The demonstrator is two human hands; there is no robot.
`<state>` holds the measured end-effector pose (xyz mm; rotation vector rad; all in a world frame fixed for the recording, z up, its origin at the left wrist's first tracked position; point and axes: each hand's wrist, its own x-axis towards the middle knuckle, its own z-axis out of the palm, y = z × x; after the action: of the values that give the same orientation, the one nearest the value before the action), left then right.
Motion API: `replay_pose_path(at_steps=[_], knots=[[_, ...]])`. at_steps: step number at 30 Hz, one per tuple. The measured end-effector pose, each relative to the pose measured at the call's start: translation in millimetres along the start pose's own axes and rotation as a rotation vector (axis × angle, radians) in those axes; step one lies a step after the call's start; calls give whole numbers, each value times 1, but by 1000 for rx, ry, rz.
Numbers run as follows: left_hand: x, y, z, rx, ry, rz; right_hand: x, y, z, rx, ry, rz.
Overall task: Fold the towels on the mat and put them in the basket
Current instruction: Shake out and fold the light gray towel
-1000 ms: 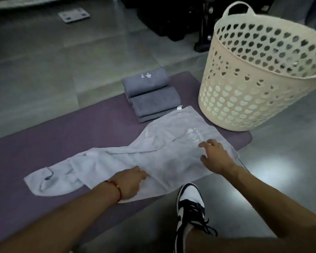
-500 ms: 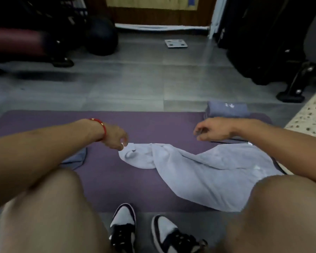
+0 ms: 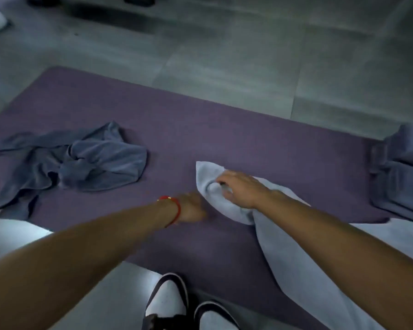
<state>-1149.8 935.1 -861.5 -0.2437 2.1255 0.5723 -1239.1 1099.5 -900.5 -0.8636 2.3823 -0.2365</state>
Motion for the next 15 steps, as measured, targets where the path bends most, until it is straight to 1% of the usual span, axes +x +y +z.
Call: replay_pose_path(at_steps=[2, 4, 8, 10, 12, 15], knots=[[22, -10, 19, -238, 53, -14, 31, -3, 9, -33, 107, 29], [40, -13, 36, -511, 135, -39, 58, -6, 12, -48, 155, 41], [72, -3, 60, -887, 287, -118, 90, -7, 19, -85, 125, 145], [81, 6, 69, -1033, 373, -159, 96, -4, 21, -90, 137, 157], [88, 12, 76, -1110, 450, -179, 97, 0, 10, -19, 151, 86], [96, 20, 80, -1234, 480, -196, 93, 8, -31, 288, 139, -52]])
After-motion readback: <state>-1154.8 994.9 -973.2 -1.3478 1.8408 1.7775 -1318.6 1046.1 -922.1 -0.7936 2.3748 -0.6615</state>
